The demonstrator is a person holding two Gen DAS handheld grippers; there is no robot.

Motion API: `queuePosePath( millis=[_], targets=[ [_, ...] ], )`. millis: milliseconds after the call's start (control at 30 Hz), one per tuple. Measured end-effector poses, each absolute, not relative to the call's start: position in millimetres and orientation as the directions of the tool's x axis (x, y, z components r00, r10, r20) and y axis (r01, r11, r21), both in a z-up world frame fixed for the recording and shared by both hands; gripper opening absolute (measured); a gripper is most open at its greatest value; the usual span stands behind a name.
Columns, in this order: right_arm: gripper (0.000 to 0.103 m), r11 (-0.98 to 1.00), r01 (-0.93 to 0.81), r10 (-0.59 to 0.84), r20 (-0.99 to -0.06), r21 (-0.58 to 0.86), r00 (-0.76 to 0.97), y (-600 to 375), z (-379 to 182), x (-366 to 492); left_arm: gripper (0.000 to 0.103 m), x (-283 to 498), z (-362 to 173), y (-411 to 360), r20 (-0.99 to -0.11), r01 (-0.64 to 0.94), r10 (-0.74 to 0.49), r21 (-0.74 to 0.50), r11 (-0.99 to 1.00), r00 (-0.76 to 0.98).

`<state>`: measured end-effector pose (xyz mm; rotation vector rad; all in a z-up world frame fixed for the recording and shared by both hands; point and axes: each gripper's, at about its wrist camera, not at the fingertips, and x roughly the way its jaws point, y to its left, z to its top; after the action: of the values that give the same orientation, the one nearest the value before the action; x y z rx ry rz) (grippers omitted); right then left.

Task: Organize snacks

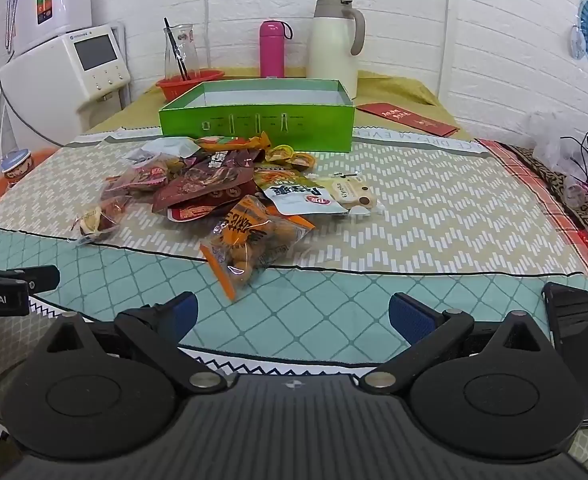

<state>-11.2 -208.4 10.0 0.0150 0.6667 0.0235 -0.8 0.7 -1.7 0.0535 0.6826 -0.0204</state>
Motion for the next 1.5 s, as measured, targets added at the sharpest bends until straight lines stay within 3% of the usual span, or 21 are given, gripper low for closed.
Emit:
queuePosePath(
  millis=[1500],
  targets=[
    [0.103, 1.000, -0.014, 0.017, -0.603, 0.010, 0.798, -204.9, 9.6, -7.4, 0.094, 0.0, -0.6, -0.1, -0.645, 0.046, -0.032, 0.005, 0.999, 0.763]
  ],
)
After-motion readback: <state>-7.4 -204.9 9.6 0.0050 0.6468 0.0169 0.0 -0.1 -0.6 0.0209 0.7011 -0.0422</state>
